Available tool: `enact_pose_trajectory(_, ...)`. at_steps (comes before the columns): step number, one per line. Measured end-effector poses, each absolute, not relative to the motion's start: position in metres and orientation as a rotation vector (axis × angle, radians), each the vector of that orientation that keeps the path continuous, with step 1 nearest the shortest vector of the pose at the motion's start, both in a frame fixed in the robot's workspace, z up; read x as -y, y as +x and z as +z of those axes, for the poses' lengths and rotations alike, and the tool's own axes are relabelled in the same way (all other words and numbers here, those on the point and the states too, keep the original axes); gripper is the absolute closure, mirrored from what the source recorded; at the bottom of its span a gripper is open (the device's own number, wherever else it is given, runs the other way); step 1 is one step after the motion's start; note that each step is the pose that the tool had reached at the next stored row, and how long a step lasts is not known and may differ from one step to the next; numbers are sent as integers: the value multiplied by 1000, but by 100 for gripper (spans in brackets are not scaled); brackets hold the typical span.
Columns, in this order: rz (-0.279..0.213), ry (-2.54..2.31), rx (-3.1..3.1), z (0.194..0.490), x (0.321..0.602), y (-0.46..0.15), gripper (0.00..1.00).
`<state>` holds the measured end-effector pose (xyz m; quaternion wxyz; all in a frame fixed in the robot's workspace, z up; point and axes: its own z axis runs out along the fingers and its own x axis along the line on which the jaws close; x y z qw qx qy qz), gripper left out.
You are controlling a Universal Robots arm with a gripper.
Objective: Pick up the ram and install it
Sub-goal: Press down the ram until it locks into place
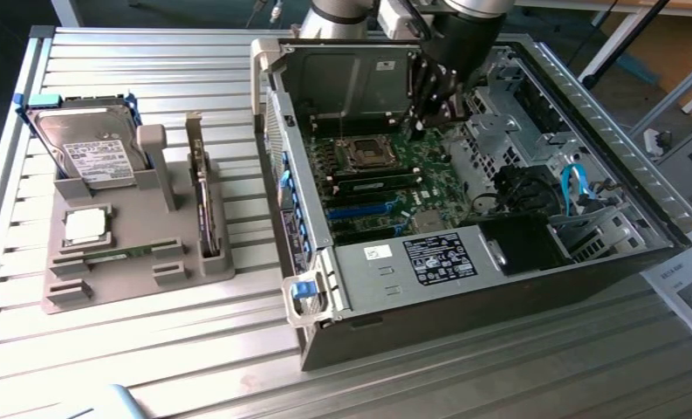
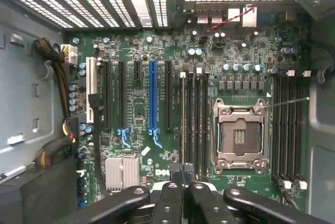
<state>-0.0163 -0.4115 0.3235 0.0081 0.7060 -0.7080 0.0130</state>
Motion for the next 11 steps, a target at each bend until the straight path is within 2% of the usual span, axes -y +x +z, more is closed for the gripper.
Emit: enact_pose_trajectory(11,45,2205,2211,340,411,-16,90)
